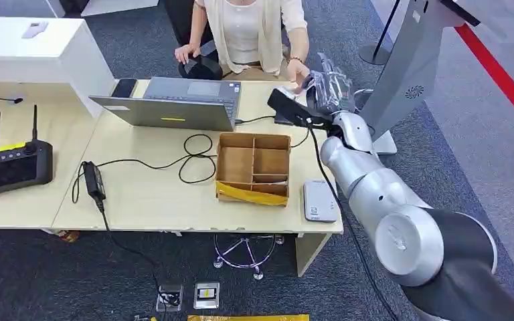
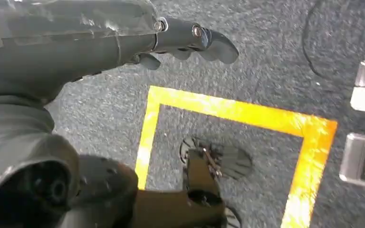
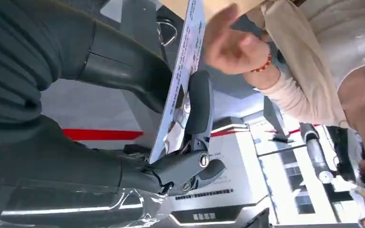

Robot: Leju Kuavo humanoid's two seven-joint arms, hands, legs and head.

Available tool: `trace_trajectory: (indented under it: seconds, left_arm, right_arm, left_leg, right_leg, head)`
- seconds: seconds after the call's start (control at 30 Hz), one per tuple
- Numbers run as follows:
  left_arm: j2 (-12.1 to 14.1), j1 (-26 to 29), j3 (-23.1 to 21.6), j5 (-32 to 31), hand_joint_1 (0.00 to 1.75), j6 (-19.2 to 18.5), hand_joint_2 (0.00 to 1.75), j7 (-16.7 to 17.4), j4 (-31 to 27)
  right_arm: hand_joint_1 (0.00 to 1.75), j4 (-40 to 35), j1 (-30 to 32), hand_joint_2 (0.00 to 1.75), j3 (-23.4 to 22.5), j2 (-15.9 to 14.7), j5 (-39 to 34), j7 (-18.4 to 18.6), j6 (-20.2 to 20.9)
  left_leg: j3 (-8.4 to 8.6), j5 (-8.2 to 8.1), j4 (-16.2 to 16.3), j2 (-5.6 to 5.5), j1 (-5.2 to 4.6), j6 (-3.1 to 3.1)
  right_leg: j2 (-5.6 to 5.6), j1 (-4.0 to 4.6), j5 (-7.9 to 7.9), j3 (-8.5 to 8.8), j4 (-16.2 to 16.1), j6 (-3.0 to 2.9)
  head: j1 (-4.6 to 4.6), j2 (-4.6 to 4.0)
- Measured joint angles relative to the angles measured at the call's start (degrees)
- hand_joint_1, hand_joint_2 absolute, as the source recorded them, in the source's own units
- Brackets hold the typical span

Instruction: Pass the card to the sensor for recognition and then transmit it.

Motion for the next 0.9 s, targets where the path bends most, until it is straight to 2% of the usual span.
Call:
trace_trajectory:
  seconds: [0.2,0.23,0.27,0.3,0.33,0.37,0.4,0.47,0.5,0.53,0.63,0.77,0.9]
  left_arm:
    - [-0.85,-0.51,0.00,-0.48,0.00,2.19,0.00,0.02,-0.02]
    - [-1.07,-0.63,0.00,-0.56,0.00,2.29,0.00,0.04,-0.07]
    - [-1.22,-0.73,0.02,-0.68,0.00,2.34,0.00,0.04,-0.07]
    - [-1.33,-0.84,0.02,-0.83,0.00,2.38,0.00,0.09,-0.07]
    - [-1.57,-0.95,0.02,-1.27,0.00,2.38,0.00,0.35,-0.07]
    - [-1.70,-1.05,0.04,-1.48,0.00,2.38,0.00,0.57,-0.07]
    - [-1.81,-1.01,0.04,-1.75,0.00,2.36,0.00,0.68,-0.07]
    - [-1.81,-0.76,0.04,-1.97,0.00,2.34,0.00,1.31,-0.04]
    - [-1.79,-0.68,0.07,-2.03,0.00,2.32,0.00,1.49,-0.02]
    - [-1.77,-0.69,0.07,-2.08,0.00,2.34,0.00,1.62,-0.02]
    - [-1.92,-1.47,0.07,-2.51,0.00,2.34,0.00,2.14,0.02]
    - [-2.36,-2.59,0.09,-3.08,0.00,2.40,0.00,2.25,-0.04]
    - [-2.42,-2.60,0.11,-3.15,0.00,2.40,0.00,2.25,-0.02]
  right_arm:
    - [1.75,-0.72,-0.13,1.75,4.00,-0.09,-0.04,2.95,1.03]
    - [1.75,-0.92,-0.10,1.75,4.28,-0.25,-0.51,3.21,2.19]
    - [1.75,-1.45,0.42,1.75,4.76,-0.71,-1.91,4.16,5.18]
    - [1.75,-3.16,2.53,1.75,5.86,-1.29,-5.46,6.39,11.26]
    - [1.75,-6.96,5.18,1.75,8.29,-2.85,-13.12,11.45,19.72]
    - [1.75,-11.51,8.18,1.75,11.08,-4.95,-21.78,16.37,25.23]
    - [1.75,-15.85,10.81,1.75,13.45,-6.87,-28.06,21.42,28.38]
    - [1.75,-29.11,13.40,1.75,20.63,-11.66,-41.57,30.21,28.28]
    - [1.75,-32.68,13.36,1.75,22.92,-12.88,-44.23,31.90,27.64]
    - [1.75,-34.53,13.33,1.75,24.25,-13.63,-45.50,32.60,27.07]
    - [1.75,-43.88,13.50,1.75,33.62,-16.46,-50.30,35.37,25.31]
    - [1.75,-55.03,16.15,1.75,44.73,-21.04,-52.78,37.59,24.62]
    - [1.75,-60.47,16.53,1.75,51.03,-23.34,-53.55,38.31,24.15]
  left_leg:
    - [0.00,0.00,0.00,0.01,0.00,0.00]
    - [0.05,-0.01,0.01,0.04,0.01,-0.01]
    - [0.09,0.00,0.01,0.06,0.01,-0.01]
    - [0.30,-0.01,0.05,0.05,0.03,0.00]
    - [0.45,-0.03,0.05,-0.12,0.06,0.02]
    - [0.41,-0.03,0.07,-0.32,0.04,0.05]
    - [0.14,0.06,0.13,-0.47,-0.06,0.19]
    - [-0.63,0.19,0.15,-0.23,-0.25,0.27]
    - [-0.80,0.22,0.16,0.20,-0.33,0.28]
    - [-0.84,0.21,0.15,0.45,-0.34,0.27]
    - [-0.39,-0.06,0.11,1.81,-0.24,0.13]
    - [-0.57,0.07,0.11,1.16,-0.19,0.16]
    - [-0.64,0.17,0.11,0.81,-0.06,0.08]
  right_leg:
    - [0.03,0.00,0.00,-0.05,0.00,0.00]
    - [0.05,0.01,-0.01,-0.11,-0.01,-0.01]
    - [0.06,0.02,-0.01,-0.10,-0.03,-0.01]
    - [0.04,0.06,-0.01,0.07,-0.10,-0.01]
    - [-0.14,0.08,-0.04,0.39,-0.16,0.00]
    - [-0.39,0.07,-0.07,0.40,-0.19,0.03]
    - [-0.56,-0.04,-0.03,0.22,-0.17,0.07]
    - [-0.25,-0.28,0.30,-0.54,0.01,0.26]
    - [0.19,-0.33,0.46,-0.85,0.02,0.23]
    - [0.43,-0.35,0.55,-0.99,0.01,0.21]
    - [1.73,-0.26,0.63,-0.93,-0.02,0.17]
    - [1.03,-0.20,0.61,-0.96,0.00,0.14]
    - [0.71,-0.06,0.58,-0.90,0.01,0.09]
  head:
    - [0.00,0.00]
    - [0.00,0.00]
    - [0.00,0.00]
    - [-0.04,0.00]
    - [-0.02,0.00]
    - [0.00,0.00]
    - [0.07,0.00]
    - [0.02,0.00]
    - [0.11,0.00]
    - [0.07,0.02]
    - [-0.07,0.00]
    - [0.07,0.00]
    - [-0.02,0.00]
